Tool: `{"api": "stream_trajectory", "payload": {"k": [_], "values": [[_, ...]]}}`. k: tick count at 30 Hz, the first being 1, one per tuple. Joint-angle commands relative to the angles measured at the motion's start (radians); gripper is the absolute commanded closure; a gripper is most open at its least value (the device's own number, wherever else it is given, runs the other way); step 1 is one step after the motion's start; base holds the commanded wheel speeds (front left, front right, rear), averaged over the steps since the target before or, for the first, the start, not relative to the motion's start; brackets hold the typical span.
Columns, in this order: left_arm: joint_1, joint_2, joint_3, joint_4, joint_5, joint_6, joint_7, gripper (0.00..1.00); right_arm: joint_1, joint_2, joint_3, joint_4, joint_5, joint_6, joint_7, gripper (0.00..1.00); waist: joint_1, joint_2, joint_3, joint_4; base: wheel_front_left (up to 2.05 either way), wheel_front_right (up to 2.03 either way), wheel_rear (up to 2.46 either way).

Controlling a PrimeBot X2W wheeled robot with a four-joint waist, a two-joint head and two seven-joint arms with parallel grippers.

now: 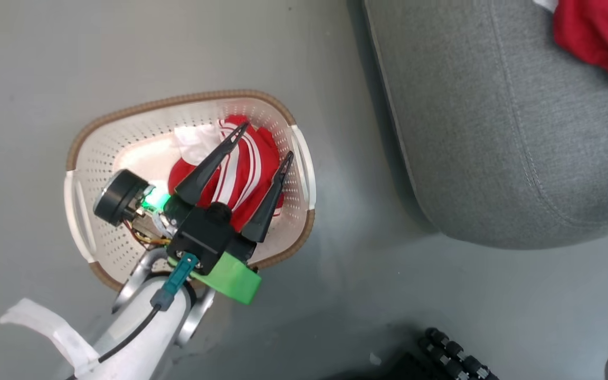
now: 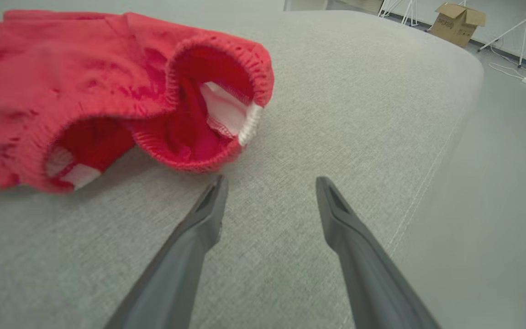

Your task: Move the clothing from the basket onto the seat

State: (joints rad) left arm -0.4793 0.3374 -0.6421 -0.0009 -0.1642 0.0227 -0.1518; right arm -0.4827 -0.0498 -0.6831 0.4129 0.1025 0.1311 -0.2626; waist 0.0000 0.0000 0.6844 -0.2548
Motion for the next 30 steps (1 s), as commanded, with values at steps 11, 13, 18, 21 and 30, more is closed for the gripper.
{"api": "stream_trajectory", "payload": {"k": [11, 13, 18, 21, 30], "values": [[0.144, -0.092, 0.084, 0.207, -0.101, 0.062, -0.115, 0.00, 0.265, -0.003, 0.554, -0.104, 0.093, -0.001, -0.003, 0.00, 0.0000, 0.0000, -0.316, 0.123, 0.00, 0.00, 0.00], [0.177, -0.116, 0.123, 0.191, -0.105, 0.067, -0.113, 0.00, 0.288, -0.004, 0.625, -0.128, 0.083, -0.001, -0.003, 0.00, 0.0000, 0.0000, -0.363, 0.145, 0.00, 0.00, 0.00], [0.301, -0.153, 0.226, 0.158, -0.074, 0.081, -0.112, 0.00, 0.336, -0.004, 0.743, -0.168, 0.120, -0.001, -0.003, 0.00, 0.0000, 0.0000, -0.471, 0.180, 0.00, 0.00, 0.00], [0.382, -0.184, 0.297, 0.128, -0.058, 0.087, -0.112, 0.00, 0.364, -0.002, 0.789, -0.206, 0.143, -0.001, -0.003, 0.00, 0.0000, 0.0000, -0.541, 0.197, 0.00, 0.00, 0.00], [0.582, -0.249, 0.471, -0.019, 0.005, 0.047, -0.112, 0.00, 0.482, -0.003, 0.843, -0.312, 0.078, -0.001, -0.003, 0.00, 0.0000, 0.0000, -0.673, 0.212, 0.00, 0.00, 0.00]]}}
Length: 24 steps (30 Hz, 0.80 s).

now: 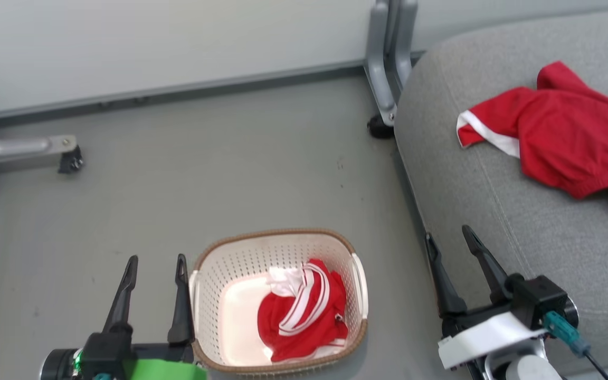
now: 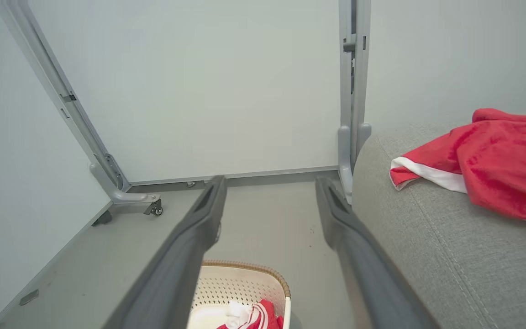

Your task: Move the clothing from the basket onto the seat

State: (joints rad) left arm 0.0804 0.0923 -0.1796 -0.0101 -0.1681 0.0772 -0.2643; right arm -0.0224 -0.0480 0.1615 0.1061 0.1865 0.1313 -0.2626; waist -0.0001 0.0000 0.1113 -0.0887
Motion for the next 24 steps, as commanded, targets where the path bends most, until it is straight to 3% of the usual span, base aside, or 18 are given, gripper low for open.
{"api": "stream_trajectory", "payload": {"k": [1, 10, 24], "values": [[0.036, -0.008, 0.021, -0.025, 0.014, -0.010, 0.000, 0.00, 0.035, -0.004, -0.003, -0.015, -0.011, -0.001, -0.003, 0.00, 0.0001, 0.0000, -0.108, 0.045, 0.00, 0.00, 0.00], [0.180, -0.039, 0.131, -0.109, 0.023, -0.061, 0.001, 0.00, 0.172, -0.004, -0.017, -0.026, -0.075, -0.001, -0.003, 0.00, 0.0001, 0.0000, -0.173, 0.018, 0.00, 0.00, 0.00], [0.252, -0.041, 0.120, -0.084, 0.036, -0.090, 0.000, 0.00, 0.217, -0.004, -0.017, 0.006, -0.104, -0.001, -0.003, 0.00, 0.0001, 0.0000, -0.203, 0.003, 0.00, 0.00, 0.00]]}}
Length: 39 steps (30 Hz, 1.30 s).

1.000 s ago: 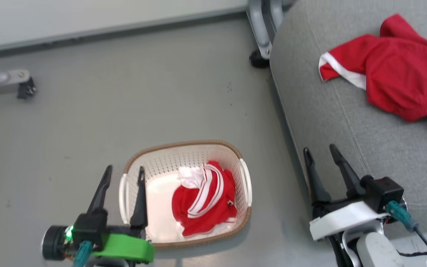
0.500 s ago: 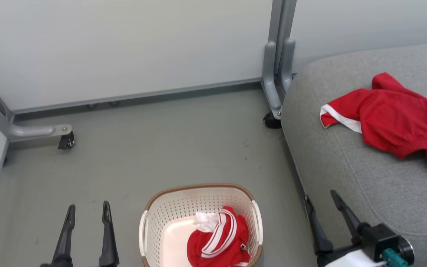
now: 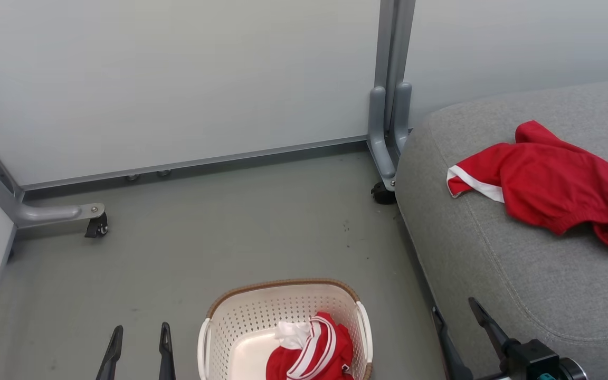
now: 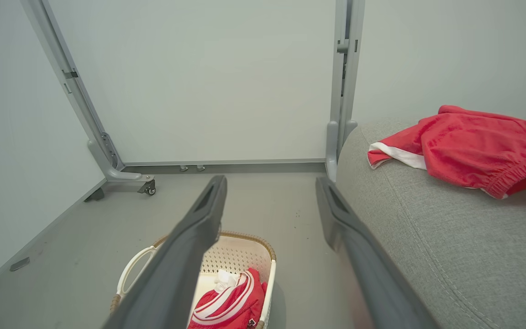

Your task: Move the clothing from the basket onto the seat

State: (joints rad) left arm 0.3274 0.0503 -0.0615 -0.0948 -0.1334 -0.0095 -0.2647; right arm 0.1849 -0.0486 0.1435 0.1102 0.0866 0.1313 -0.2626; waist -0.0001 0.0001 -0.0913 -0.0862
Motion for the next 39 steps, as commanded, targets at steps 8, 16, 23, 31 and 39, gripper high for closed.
{"api": "stream_trajectory", "payload": {"k": [8, 16, 23, 31, 39], "values": [[-0.006, 0.001, -0.008, 0.009, 0.009, -0.012, 0.001, 0.00, 0.006, -0.003, 0.012, 0.003, -0.009, -0.001, -0.003, 0.00, 0.0001, -0.0001, -0.001, 0.001, 0.00, 0.00, 0.00], [-0.006, 0.001, -0.010, 0.017, 0.011, -0.017, 0.001, 0.00, 0.005, -0.003, 0.017, 0.007, -0.007, -0.001, -0.003, 0.00, 0.0001, -0.0001, 0.001, 0.001, 0.00, 0.00, 0.00], [-0.013, 0.001, -0.014, 0.020, 0.012, -0.022, 0.001, 0.00, 0.005, -0.003, 0.015, 0.006, -0.003, -0.001, -0.003, 0.00, 0.0001, -0.0001, 0.007, 0.003, 0.00, 0.00, 0.00], [-0.027, 0.001, -0.018, 0.026, 0.018, -0.034, 0.001, 0.00, -0.002, -0.003, 0.014, 0.005, 0.001, -0.001, -0.003, 0.00, 0.0001, -0.0001, 0.023, 0.010, 0.00, 0.00, 0.00], [-0.060, 0.001, -0.036, 0.055, 0.017, -0.056, 0.001, 0.00, -0.021, -0.003, 0.010, 0.003, -0.002, -0.001, -0.003, 0.00, 0.0001, -0.0001, 0.066, 0.016, 0.00, 0.00, 0.00]]}}
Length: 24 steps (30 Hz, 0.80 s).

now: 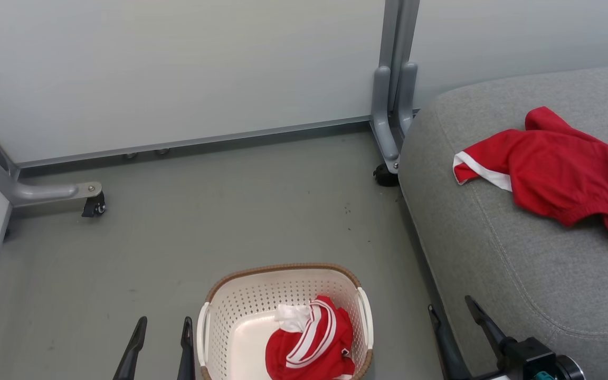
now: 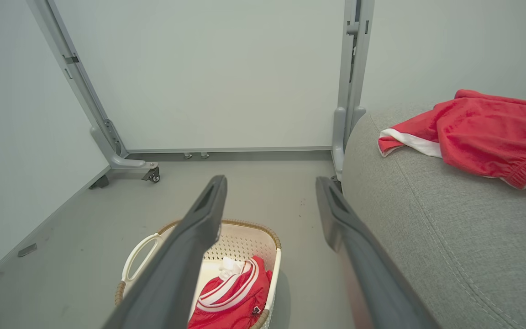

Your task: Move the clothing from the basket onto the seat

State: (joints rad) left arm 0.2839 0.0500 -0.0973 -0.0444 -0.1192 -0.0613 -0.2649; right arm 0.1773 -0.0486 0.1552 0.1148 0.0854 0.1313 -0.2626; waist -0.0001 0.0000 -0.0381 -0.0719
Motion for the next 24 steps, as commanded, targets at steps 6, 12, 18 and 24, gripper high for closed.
{"api": "stream_trajectory", "payload": {"k": [6, 12, 18, 24], "values": [[-0.056, 0.001, -0.031, 0.060, -0.009, -0.027, 0.001, 0.00, -0.031, -0.003, -0.003, -0.009, -0.010, -0.001, -0.003, 0.00, 0.0001, 0.0000, 0.083, 0.004, 0.00, 0.00, 0.00], [-0.182, 0.002, -0.080, 0.152, 0.009, -0.057, 0.001, 0.00, -0.106, -0.003, -0.014, -0.034, -0.016, -0.001, -0.003, 0.00, 0.0001, 0.0000, 0.238, 0.014, 0.00, 0.00, 0.00], [-0.405, 0.036, -0.197, 0.291, 0.037, -0.070, 0.001, 0.00, -0.213, -0.004, -0.050, -0.062, -0.001, -0.001, -0.003, 0.00, 0.0001, 0.0000, 0.423, 0.011, 0.00, 0.00, 0.00], [-0.628, 0.101, -0.379, 0.482, 0.018, -0.070, 0.001, 0.00, -0.302, -0.003, -0.068, -0.103, 0.002, -0.001, -0.003, 0.00, 0.0001, 0.0000, 0.569, -0.022, 0.00, 0.00, 0.00]]}}
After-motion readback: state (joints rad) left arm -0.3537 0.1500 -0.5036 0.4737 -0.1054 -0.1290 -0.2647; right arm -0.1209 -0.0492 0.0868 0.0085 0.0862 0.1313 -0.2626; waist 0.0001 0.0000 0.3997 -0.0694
